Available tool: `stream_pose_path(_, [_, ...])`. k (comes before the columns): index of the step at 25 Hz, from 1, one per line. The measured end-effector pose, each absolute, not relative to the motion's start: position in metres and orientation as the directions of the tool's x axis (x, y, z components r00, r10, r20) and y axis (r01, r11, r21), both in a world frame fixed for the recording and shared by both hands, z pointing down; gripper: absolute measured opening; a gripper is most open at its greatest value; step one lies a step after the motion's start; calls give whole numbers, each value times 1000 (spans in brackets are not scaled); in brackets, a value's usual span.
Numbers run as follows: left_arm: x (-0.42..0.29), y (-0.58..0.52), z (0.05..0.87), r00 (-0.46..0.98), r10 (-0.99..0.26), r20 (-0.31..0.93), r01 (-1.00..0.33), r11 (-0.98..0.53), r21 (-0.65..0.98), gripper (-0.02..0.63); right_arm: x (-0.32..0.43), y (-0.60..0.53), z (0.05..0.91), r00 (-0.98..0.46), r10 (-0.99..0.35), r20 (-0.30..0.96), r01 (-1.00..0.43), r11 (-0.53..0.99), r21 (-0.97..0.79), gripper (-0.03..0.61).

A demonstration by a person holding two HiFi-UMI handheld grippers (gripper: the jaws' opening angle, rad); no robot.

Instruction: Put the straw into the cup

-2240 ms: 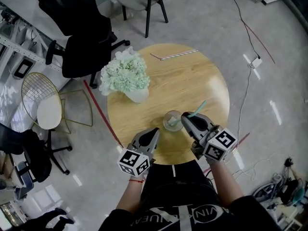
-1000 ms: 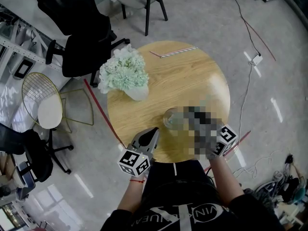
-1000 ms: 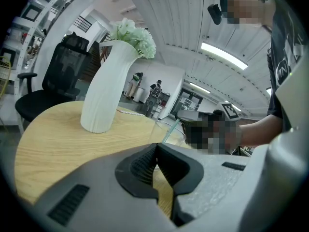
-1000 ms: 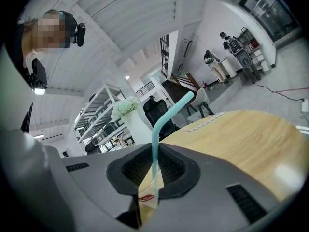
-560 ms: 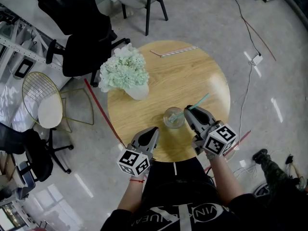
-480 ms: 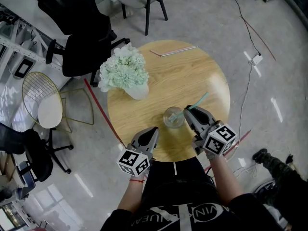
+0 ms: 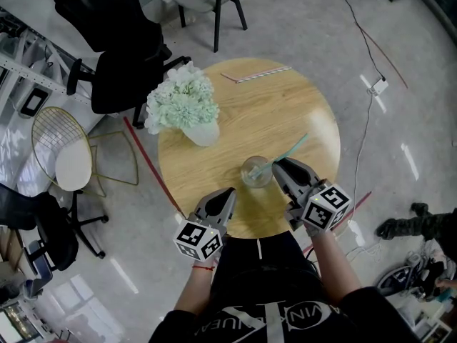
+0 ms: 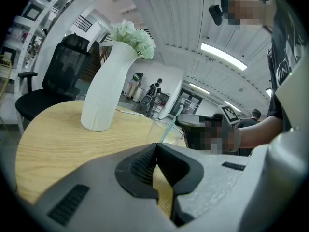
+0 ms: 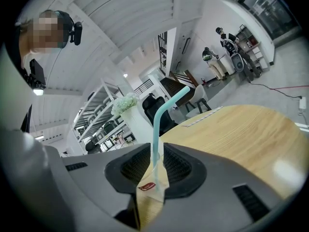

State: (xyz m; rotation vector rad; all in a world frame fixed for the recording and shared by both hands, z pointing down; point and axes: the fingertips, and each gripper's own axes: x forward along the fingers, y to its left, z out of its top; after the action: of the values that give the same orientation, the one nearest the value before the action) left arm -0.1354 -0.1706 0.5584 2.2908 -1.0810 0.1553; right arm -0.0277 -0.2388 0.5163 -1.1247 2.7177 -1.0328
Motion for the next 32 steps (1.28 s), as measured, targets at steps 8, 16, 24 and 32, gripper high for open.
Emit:
stream_pose_path(8, [-133, -167, 556, 671, -661, 336, -729, -505, 463, 6, -23, -228, 518, -734, -641, 225, -627, 511, -588, 60])
stream_pose_path(16, [-130, -160, 554, 682, -653, 329, -718, -516, 466, 7, -21, -217, 516, -730, -645, 227, -632, 510, -584, 58])
stream_pose_path(24, [-129, -156, 550, 696, -646, 313, -704, -531, 471, 6, -22, -203, 510, -730, -649, 213, -630, 519, -578, 25])
stream_pose_path(32, [-127, -147, 544, 719, -633, 286, -681, -561, 471, 8, -29, -184, 504, -732, -645, 219, -638, 537, -552, 5])
